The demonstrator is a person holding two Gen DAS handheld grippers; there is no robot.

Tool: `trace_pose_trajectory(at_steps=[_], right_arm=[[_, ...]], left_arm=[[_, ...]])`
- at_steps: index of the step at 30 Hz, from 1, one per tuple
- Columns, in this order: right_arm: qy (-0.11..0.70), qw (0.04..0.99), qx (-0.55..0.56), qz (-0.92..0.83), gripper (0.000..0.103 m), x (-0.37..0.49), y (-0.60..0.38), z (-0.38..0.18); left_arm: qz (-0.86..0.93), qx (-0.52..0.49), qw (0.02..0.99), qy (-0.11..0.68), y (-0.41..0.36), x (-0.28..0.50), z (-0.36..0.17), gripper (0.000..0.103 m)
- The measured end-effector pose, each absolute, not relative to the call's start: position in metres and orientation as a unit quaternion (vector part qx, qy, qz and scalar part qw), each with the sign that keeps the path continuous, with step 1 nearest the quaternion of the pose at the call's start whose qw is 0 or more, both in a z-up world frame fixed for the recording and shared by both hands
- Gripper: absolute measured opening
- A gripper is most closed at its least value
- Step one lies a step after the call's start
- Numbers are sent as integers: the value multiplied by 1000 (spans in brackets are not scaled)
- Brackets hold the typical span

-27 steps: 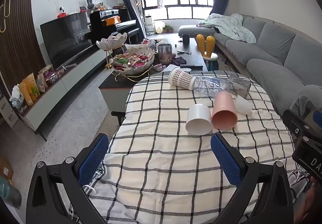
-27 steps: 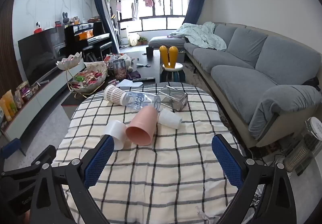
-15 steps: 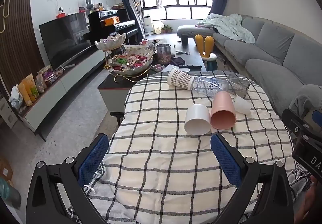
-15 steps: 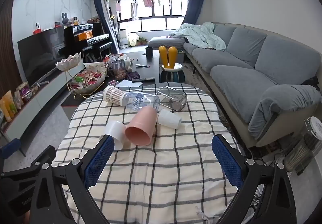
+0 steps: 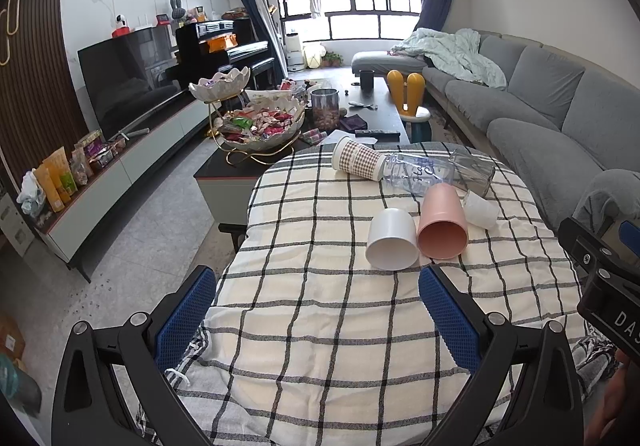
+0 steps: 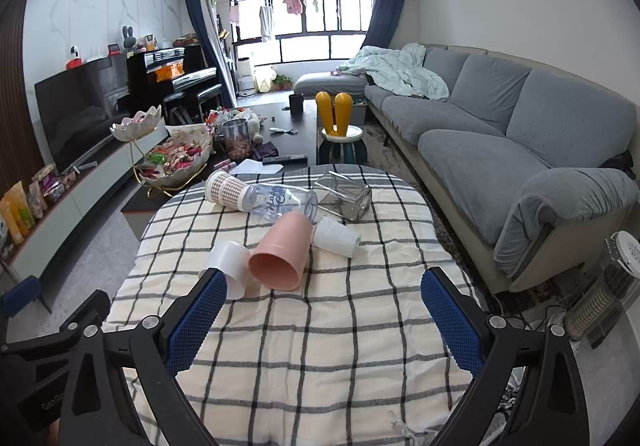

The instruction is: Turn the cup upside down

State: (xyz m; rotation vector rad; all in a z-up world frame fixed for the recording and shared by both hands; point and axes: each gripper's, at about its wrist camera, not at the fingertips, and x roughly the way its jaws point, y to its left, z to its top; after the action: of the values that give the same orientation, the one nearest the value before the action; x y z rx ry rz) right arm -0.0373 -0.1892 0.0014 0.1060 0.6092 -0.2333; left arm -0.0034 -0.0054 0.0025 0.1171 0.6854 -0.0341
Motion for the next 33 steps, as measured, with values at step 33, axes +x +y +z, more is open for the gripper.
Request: trace_pose_trajectory(at_steps=[33], right_arm=[[301,945,53,-115,98,-37,-190,0]], left_arm=[[-22,51,938,341,-3,-3,5,103]])
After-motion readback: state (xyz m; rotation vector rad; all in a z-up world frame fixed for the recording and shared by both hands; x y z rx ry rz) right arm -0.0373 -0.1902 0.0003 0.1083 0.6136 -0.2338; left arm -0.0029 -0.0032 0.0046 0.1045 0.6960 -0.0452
